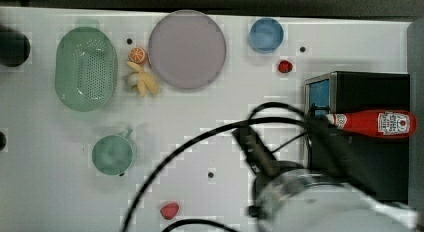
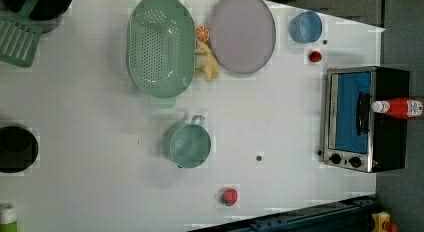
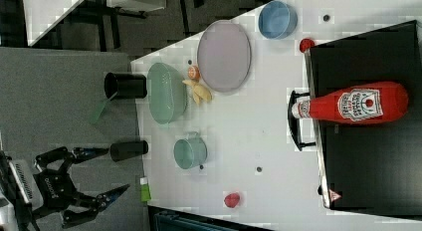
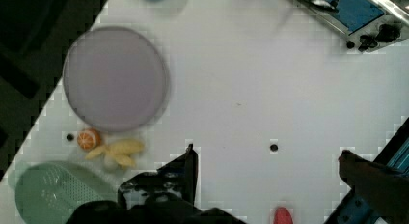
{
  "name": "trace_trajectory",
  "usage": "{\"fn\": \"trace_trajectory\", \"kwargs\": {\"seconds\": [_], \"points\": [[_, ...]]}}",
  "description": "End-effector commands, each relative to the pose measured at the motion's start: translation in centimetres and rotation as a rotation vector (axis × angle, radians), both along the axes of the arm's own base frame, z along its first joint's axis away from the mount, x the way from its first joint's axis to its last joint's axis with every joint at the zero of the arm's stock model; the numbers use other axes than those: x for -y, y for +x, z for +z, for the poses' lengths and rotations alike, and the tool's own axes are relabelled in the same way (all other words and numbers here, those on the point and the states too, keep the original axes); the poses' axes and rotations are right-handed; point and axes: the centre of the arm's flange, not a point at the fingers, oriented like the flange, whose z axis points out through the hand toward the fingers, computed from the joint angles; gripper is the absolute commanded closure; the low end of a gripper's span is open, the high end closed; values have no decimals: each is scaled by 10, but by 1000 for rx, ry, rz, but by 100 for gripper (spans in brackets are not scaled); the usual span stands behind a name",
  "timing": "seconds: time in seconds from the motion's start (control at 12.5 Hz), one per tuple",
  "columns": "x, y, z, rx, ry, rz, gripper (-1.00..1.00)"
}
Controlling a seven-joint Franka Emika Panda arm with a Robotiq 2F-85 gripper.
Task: Pick Ketchup from oven and place it on table.
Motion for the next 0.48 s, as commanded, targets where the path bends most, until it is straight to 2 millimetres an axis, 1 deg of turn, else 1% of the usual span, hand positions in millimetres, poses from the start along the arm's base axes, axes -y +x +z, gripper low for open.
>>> {"fn": "trace_trajectory", "kwargs": {"seconds": [0.08, 0.24, 0.48], "points": [[78, 27, -71, -96, 41, -188, -100], [127, 33, -91, -74, 49, -272, -100], [196, 35, -127, -56, 39, -396, -100]]}}
